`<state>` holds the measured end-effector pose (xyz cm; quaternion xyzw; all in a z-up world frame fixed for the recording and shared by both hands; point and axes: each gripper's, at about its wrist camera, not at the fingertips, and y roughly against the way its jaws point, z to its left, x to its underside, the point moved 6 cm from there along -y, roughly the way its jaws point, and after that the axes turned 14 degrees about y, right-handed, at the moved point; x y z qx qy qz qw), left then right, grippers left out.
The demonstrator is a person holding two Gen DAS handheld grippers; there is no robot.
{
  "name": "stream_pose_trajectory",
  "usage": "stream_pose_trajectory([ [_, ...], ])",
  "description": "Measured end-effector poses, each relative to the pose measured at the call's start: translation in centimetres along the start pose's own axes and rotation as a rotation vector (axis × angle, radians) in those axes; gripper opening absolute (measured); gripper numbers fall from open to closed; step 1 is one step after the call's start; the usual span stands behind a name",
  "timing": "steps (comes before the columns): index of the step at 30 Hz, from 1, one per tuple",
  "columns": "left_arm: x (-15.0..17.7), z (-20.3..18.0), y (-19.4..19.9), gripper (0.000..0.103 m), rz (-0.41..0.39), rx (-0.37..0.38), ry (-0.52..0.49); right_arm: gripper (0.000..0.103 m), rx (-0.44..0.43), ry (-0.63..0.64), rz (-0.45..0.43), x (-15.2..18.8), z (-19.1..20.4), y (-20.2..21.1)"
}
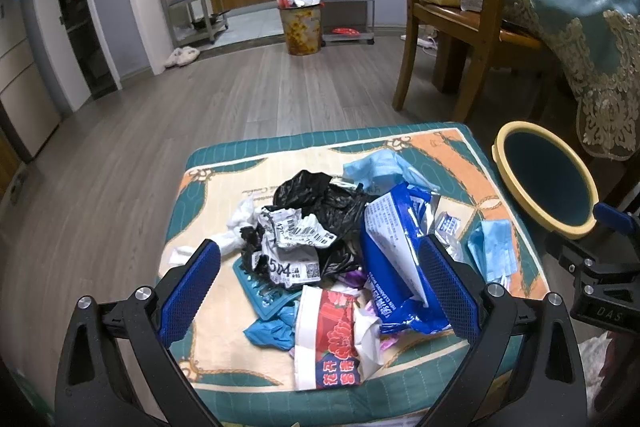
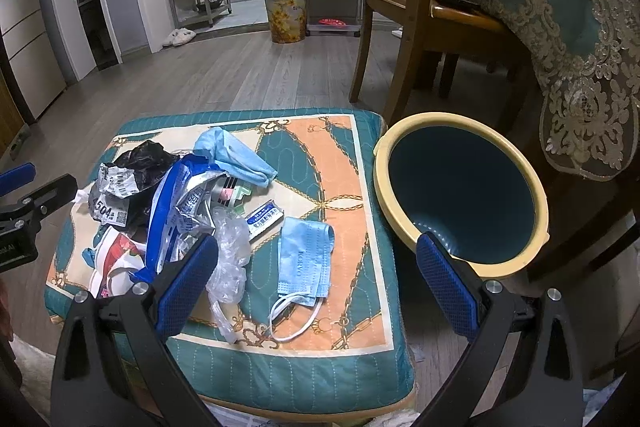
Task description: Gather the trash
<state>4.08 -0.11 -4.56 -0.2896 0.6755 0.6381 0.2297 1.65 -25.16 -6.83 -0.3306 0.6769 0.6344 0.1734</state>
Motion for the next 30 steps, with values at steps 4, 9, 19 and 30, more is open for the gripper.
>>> stream_pose_trajectory([
  [4,0.01,0.03,-0.02,0.098,0.0,0.0,0.0,0.097,0.005,-0.001,0.0,-0.01,-0.18,0.02],
  [9,0.01,0.08,-0.05,0.098,0.001,0.001,0.001,0.097,0.009,0.001,0.0,0.03,0.02,0.05],
  [19,0.1,0.17,-0.12,0.098,0.001,0.002,0.003,0.097,0.011,-0.002,0.001,0.06,-0.04,0.06],
  [30,0.07,0.17,-0.16,0.098,0.002,0.002,0.002,0.097,0.013,-0.003,0.002,0.09,-0.2,0.05],
])
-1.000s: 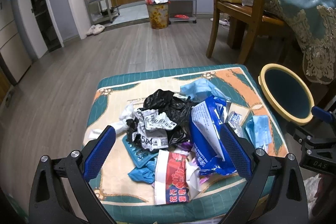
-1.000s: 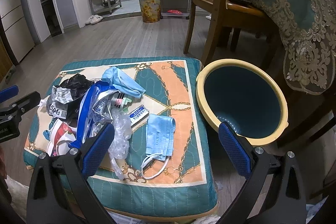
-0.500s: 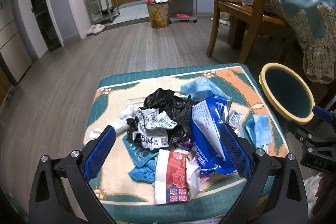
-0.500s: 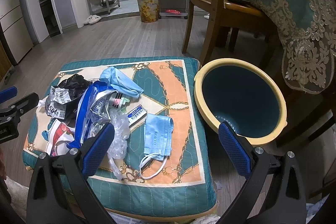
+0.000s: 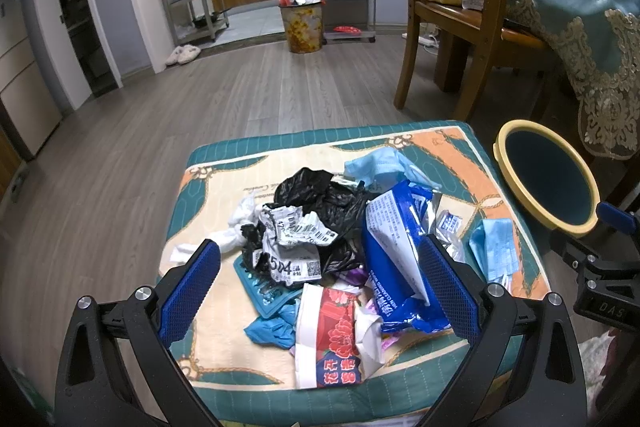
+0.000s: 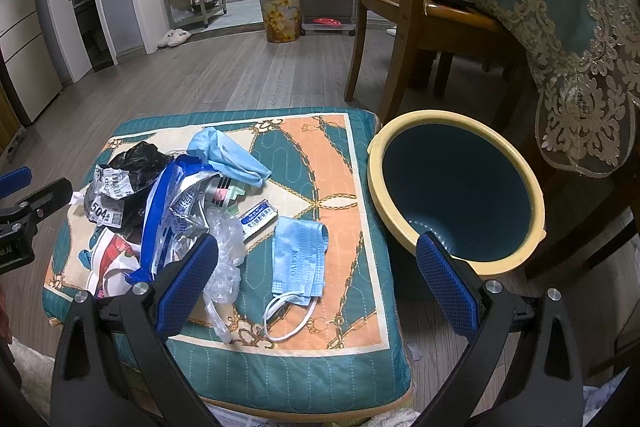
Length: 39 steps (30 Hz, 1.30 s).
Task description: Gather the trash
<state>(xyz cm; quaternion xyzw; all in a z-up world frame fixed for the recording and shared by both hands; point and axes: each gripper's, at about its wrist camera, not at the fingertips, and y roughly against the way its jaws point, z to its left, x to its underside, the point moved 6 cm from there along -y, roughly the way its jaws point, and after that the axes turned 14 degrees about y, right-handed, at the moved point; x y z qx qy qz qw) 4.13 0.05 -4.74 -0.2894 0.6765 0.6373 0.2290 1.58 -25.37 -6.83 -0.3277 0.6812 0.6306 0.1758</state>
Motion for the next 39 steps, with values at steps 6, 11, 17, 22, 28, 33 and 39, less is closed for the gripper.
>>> stream_pose_trajectory([
  [6,0.1,0.0,0.0,0.098,0.003,0.001,0.004,0.097,0.002,0.0,0.0,0.0,0.0,0.0],
  [11,0.1,0.0,0.0,0.098,0.003,0.001,0.002,0.097,0.003,-0.001,0.001,0.0,0.0,0.0],
  [17,0.1,0.0,0.0,0.098,0.004,0.001,0.005,0.097,0.002,-0.003,0.001,0.1,-0.2,0.0],
  [22,0.1,0.1,-0.1,0.098,0.005,0.002,0.005,0.097,0.003,-0.003,0.001,0.1,-0.1,-0.1],
  [28,0.0,0.1,0.0,0.098,-0.001,0.005,0.006,0.097,0.0,-0.002,0.007,0.3,-0.2,-0.1],
  [33,-1.4,0.1,0.3,0.098,-0.049,0.052,-0.026,0.097,-0.055,-0.001,0.047,0.7,0.2,-1.0],
  [39,-4.7,0.5,-1.2,0.098,-0.1,0.001,-0.139,0.097,-0.201,-0.051,0.07,0.0,1.7,-3.4],
])
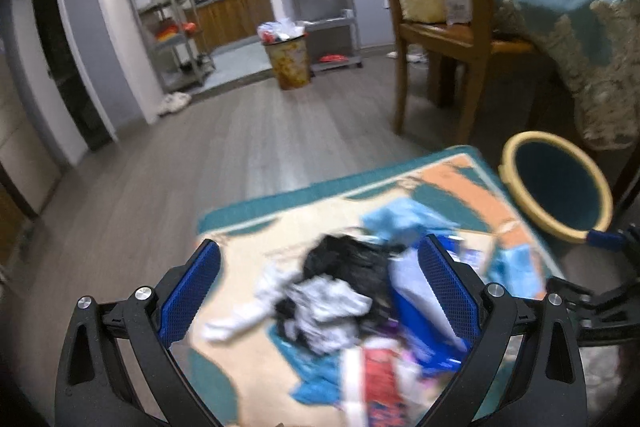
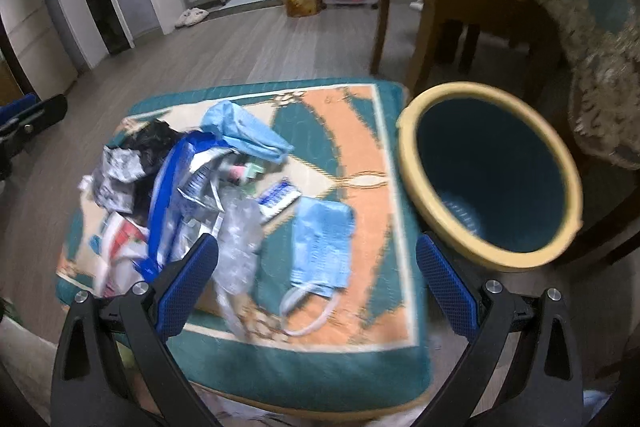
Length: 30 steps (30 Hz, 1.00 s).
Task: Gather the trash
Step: 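Grasp the blue-and-silver wrapper with the right tool while the left tool grasps the black bag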
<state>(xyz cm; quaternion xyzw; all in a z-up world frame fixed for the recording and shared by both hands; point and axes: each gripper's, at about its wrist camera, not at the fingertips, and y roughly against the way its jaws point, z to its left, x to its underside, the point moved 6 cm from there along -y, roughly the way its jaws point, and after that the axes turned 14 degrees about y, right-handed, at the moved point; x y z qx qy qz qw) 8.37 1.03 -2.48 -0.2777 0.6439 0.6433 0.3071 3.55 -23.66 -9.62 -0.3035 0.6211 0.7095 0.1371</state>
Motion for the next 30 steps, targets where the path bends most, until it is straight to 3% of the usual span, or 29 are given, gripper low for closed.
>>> stream_pose_trajectory([
  [2,-0.9,1.0,-0.8,0.098,0.012,0.005,0.034,0.097,-0.06,0.001,-0.024,-0.8,1.3,-0.5],
  [6,-2.4,3.0,-1.2,0.098,-0.003,0.034,0.111,0.093,-0.12,0.123,-0.049,-2.3,5.8,-1.7],
  [13,-2.4,5.3,-2.5,0.098,0.024,0.014,0.127,0.043,-0.143,0.206,0.053,-2.7,10.6,-5.7],
  [15,-2.3,6.3,-2.6,0.098,0.032,0.018,0.152,0.039,-0.134,0.229,0.078,-2.4,11.2,-6.5],
  [17,-2.2,6.7,-2.7,0.098,0.04,0.017,0.162,0.024,-0.128,0.241,0.095,-2.0,11.2,-6.9],
  [20,-1.8,7.2,-3.1,0.098,0.064,0.015,0.179,0.012,-0.125,0.235,0.061,-2.3,11.3,-5.8],
  [30,-1.2,5.9,-4.4,0.097,0.128,0.051,0.156,0.012,-0.111,0.215,-0.029,-6.5,6.7,2.2],
])
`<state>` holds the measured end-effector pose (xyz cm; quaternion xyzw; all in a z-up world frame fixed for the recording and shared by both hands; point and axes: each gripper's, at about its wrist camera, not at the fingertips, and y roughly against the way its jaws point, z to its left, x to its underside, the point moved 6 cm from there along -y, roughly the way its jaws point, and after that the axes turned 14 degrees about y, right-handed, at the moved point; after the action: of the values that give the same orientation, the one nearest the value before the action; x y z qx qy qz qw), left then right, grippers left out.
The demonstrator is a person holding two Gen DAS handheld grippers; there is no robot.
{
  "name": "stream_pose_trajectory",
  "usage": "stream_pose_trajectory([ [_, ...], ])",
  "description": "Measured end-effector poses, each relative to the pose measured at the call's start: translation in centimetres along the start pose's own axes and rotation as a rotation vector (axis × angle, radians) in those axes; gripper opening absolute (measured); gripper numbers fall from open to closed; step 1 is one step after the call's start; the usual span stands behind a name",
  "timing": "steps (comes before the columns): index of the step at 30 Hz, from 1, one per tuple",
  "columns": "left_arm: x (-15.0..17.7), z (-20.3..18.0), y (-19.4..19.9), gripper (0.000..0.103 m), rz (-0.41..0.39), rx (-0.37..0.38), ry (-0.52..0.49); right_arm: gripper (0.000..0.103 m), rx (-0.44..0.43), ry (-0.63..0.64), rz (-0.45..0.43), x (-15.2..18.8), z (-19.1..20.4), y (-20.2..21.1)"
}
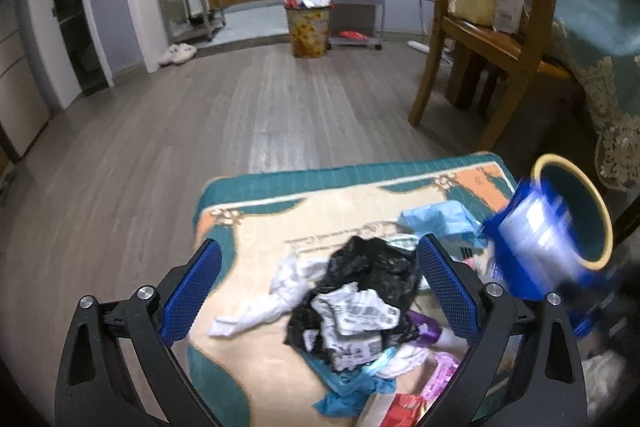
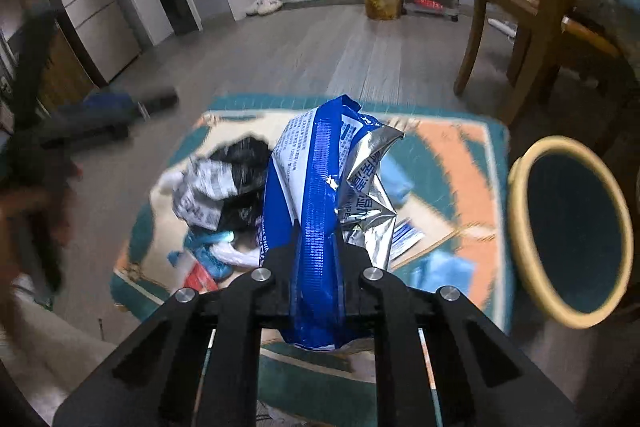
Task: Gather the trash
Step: 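Grasp the blue-and-silver wrapper with the right tool while the left tool grasps the black bag, then carry the wrapper and black bag over the wastebasket and open both tools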
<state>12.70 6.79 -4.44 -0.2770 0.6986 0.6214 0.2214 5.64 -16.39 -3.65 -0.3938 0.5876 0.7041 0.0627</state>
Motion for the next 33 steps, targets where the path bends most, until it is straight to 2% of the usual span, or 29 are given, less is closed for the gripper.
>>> stream_pose_trajectory([
  [3,0.6,-1.2,-1.1,0.096,0.033,0.022,-0.034,0.012,0.032,0.013,-0.019,-1.2,-3.5,2.9],
  [5,1.6,-1.6,-2.7,0.094,0.087,0.017,-0.057,0.012,0.059,0.004,-0.035,-1.2,-5.5,3.9],
  [8,2.8,-1.4,-5.1,0.078,0.165,-0.002,-0.069,0.012,0.092,-0.031,-0.078,-0.7,-7.5,4.4],
  [11,3.1,-0.8,-6.8,0.072,0.197,-0.021,-0.043,0.012,0.05,-0.131,-0.084,0.0,-9.0,3.7],
  [13,3.3,-0.5,-7.8,0.066,0.221,-0.019,-0.034,0.012,0.053,-0.121,-0.096,-0.3,-9.5,3.6],
  [15,3.8,-0.6,-8.8,0.047,0.263,-0.022,-0.042,0.012,0.067,-0.107,-0.105,-0.2,-9.8,3.7],
  [16,4.2,-0.7,-9.1,0.042,0.281,-0.022,-0.049,0.012,0.061,-0.119,-0.11,-0.3,-10.1,3.7],
  [17,4.4,-0.8,-9.3,0.032,0.292,-0.031,-0.061,0.012,0.056,-0.135,-0.115,-0.3,-10.4,3.8],
  [18,4.6,-0.8,-9.4,0.028,0.298,-0.043,-0.076,0.012,0.054,-0.146,-0.12,-0.3,-10.8,3.9],
  [23,3.0,-1.4,-7.4,0.023,0.224,-0.056,-0.081,0.012,0.089,-0.156,-0.135,0.3,-12.1,4.6],
  [25,2.2,-1.7,-6.2,0.012,0.192,-0.056,-0.087,0.012,0.089,-0.176,-0.144,0.2,-12.7,5.0],
  [28,0.8,-2.8,-3.9,0.011,0.118,-0.041,-0.106,0.012,0.096,-0.196,-0.157,0.2,-13.4,5.6],
  [30,0.0,-3.4,-2.8,0.002,0.091,-0.025,-0.103,0.012,0.098,-0.21,-0.166,0.2,-14.1,5.9],
  [33,-0.9,-3.8,-1.8,0.002,0.062,-0.017,-0.096,0.012,0.099,-0.219,-0.175,0.5,-14.5,6.2],
])
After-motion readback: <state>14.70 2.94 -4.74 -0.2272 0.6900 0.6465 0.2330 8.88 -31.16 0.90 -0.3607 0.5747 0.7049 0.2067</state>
